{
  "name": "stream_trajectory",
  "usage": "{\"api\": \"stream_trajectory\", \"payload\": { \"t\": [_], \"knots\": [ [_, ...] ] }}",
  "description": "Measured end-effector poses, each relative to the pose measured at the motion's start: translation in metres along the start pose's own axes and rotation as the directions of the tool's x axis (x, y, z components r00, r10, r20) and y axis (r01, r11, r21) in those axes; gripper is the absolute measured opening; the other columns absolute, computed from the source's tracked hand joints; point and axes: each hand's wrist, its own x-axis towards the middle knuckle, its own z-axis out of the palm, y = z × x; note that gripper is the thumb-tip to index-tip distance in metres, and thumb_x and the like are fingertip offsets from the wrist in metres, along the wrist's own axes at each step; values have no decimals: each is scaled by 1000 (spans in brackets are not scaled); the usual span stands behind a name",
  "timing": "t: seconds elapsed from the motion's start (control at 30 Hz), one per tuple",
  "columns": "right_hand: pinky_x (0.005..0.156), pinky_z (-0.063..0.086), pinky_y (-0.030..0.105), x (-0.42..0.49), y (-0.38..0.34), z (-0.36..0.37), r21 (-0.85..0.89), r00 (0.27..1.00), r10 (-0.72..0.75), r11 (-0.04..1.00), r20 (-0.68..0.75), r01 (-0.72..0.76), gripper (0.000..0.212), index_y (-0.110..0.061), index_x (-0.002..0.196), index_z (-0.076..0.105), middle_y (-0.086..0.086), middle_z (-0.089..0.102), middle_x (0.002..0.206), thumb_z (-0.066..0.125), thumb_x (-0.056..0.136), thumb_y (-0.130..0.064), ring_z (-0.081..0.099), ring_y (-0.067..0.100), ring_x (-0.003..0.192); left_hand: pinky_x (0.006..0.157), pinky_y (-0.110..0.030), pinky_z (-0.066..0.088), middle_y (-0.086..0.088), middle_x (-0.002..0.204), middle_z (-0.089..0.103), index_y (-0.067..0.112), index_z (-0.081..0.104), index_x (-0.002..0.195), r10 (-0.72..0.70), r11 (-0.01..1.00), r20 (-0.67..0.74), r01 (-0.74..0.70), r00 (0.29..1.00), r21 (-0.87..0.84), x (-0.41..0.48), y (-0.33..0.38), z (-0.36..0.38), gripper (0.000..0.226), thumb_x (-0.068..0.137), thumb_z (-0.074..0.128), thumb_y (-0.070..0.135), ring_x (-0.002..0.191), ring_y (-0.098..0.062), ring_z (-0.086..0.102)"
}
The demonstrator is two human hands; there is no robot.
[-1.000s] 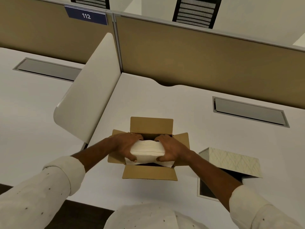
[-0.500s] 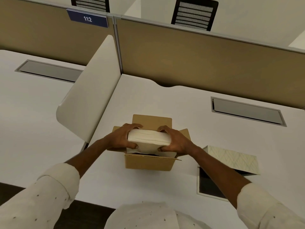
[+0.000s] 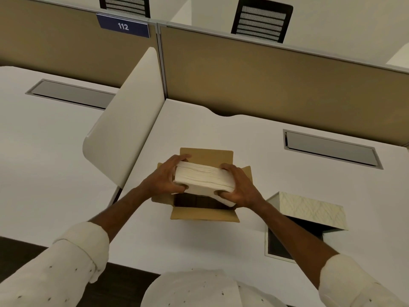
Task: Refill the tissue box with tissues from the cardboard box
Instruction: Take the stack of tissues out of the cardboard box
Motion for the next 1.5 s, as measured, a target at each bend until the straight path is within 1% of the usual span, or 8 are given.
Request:
{"api": "stream_trajectory", "payload": {
  "t": [0.2, 0.3, 0.4, 0.57, 0.67, 0.97, 1.23, 1.5],
  "knots": [
    [98, 51, 31, 12, -8, -24, 380, 969, 244, 895, 20, -234, 91, -41, 140, 38, -18, 47, 139, 87, 65, -61, 50, 10, 124, 96, -36, 58, 3, 140, 50, 41, 38, 147, -254, 852, 13, 230, 967, -471, 3, 21, -21, 86, 75, 83, 37, 121, -20, 56],
    [93, 58, 36, 18, -18, -32, 652, 893, 429, 641, 133, -405, 88, -33, 139, 45, -3, 56, 135, 89, 65, -51, 61, 20, 119, 84, -34, 58, -3, 135, 58, 32, 44, 145, -451, 650, 85, 392, 888, -651, 5, 32, -17, 76, 76, 75, 44, 119, -26, 60],
    [76, 61, 34, 19, -31, -38, 780, 793, 520, 334, 316, -530, 73, -28, 128, 59, 7, 70, 123, 90, 65, -51, 70, 22, 103, 76, -34, 55, -8, 122, 64, 22, 50, 139, -597, 535, 162, 540, 786, -650, 3, 36, -11, 66, 84, 69, 53, 103, -26, 62],
    [68, 60, 35, 8, -42, -34, 804, 691, 593, 118, 414, -583, 64, -20, 122, 63, 10, 76, 106, 91, 68, -39, 68, 25, 95, 75, -37, 53, -14, 107, 62, 13, 52, 128, -707, 418, 279, 702, 650, -576, -2, 38, -8, 53, 90, 61, 49, 95, -28, 59],
    [65, 60, 35, -1, -46, -32, 815, 688, 600, 99, 409, -571, 52, -23, 113, 64, 8, 76, 99, 90, 70, -33, 69, 25, 91, 82, -43, 54, -15, 111, 62, 14, 54, 128, -688, 351, 365, 728, 627, -589, -5, 44, -11, 50, 90, 63, 45, 102, -30, 59],
    [67, 62, 36, -26, -58, -37, 863, 716, 634, 148, 292, -483, 77, -22, 137, 53, 6, 72, 110, 89, 70, -38, 66, 23, 95, 74, -39, 55, -10, 126, 63, 20, 57, 138, -512, 414, 337, 571, 790, -709, -12, 55, -23, 47, 92, 66, 26, 104, -25, 59],
    [79, 63, 42, -73, -62, -38, 843, 667, 654, 82, 357, -532, 42, -24, 108, 75, 5, 81, 99, 89, 72, -40, 73, 25, 95, 65, -32, 54, 2, 87, 77, 23, 71, 109, -510, 479, 362, 607, 780, -634, -8, 79, 6, 31, 91, 62, 47, 81, -20, 66],
    [74, 60, 35, -158, -46, -76, 911, 707, 662, 88, 250, -404, 56, -14, 135, 62, 11, 72, 119, 81, 84, -28, 68, 25, 103, 68, -32, 57, 1, 92, 76, 20, 69, 113, -433, 484, 369, 558, 822, -675, 2, 126, 58, 33, 89, 69, 42, 85, -18, 67]
  ]
}}
